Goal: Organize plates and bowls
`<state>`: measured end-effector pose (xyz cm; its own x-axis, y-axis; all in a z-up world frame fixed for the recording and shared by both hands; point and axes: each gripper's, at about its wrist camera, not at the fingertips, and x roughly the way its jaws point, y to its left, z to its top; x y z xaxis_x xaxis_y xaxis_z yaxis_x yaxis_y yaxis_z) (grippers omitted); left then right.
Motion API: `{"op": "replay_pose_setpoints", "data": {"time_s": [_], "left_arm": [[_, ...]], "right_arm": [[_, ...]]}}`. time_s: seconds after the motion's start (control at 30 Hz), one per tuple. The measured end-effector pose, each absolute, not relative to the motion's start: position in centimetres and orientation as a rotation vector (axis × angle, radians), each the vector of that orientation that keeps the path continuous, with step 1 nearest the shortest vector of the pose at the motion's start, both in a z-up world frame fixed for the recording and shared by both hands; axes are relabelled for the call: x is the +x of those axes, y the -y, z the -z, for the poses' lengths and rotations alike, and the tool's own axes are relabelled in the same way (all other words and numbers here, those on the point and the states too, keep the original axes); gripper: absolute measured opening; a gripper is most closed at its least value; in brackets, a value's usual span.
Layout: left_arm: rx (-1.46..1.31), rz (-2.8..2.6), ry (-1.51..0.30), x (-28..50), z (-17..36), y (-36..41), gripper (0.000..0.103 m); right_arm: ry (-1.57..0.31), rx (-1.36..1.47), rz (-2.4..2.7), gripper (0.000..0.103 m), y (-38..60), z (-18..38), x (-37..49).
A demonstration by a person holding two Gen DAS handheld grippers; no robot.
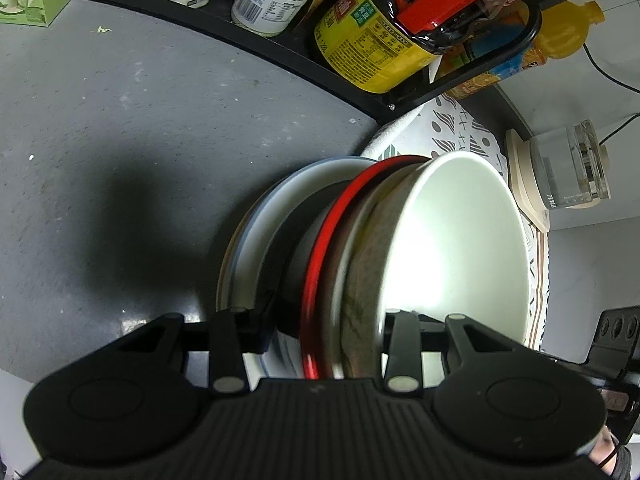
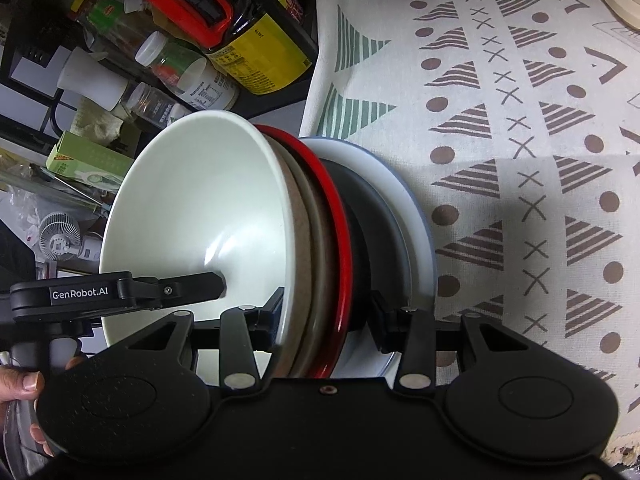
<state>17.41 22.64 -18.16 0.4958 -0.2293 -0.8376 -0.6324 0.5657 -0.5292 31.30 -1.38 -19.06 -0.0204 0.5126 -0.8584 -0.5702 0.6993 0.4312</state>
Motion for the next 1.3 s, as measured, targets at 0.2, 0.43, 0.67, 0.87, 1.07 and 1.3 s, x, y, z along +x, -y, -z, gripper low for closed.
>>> {"op": "replay_pose_setpoints", "data": {"time_s": [0.2,0.43,0.67,0.87,1.07,1.3], "left_arm": [[-0.977,-0.288,-1.061,17.4,18.2,-22.5,0.038],[-0.940,-0.261,-1.071,17.9,18.0,-22.5,0.039],[-0.861,-0.275,-1.076,18.6,16.1,-22.5,0.059],[-0.758,-0.252,-1.072,19.2,13.5,-22.5,0.079],[-0.698,-0.239,-1.040,20.0,11.5,-22.4,0.084],[-0.646,-0.244,-1.007,21.2,10.1,-20.7,0.087]], "right_arm": [[-1.329,-0.029,-0.860,0.044,1.6,19.1,31.4],[-1.323,0.003,-0.841,0.046,2.2,18.8,31.2],[-1.282,0.074,-0.803,0.072,2.7,17.2,30.7],[-1.211,0.076,-0.754,0.081,3.8,15.3,30.2],[-1.144,0.110,-0.734,0.090,5.6,13.0,29.9],[-1.064,0.116,-0.666,0.096,8.8,11.5,29.4]]}}
